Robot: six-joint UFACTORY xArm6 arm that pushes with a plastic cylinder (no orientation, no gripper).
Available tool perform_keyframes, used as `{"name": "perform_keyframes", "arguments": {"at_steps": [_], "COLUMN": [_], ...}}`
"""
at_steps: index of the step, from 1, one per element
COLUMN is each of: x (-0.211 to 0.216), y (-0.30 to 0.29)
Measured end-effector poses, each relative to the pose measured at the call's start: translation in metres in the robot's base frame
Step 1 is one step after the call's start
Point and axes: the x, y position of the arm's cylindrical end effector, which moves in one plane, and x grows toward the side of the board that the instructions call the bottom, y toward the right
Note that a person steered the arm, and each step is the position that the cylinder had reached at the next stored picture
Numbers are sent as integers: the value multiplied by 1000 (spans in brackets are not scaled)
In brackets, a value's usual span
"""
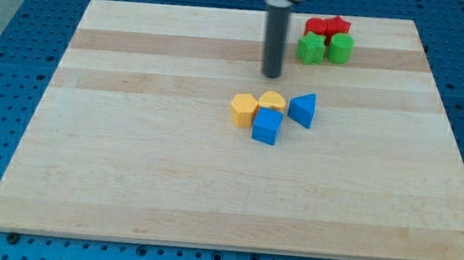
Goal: Place your arm to the right of the triangle
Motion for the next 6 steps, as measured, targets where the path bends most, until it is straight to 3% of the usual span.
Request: {"name": "perform_keyframes", "arguments": {"at_steps": [1,2,4,6], "x": [22,59,104,114], "y": [57,65,55,27]}}
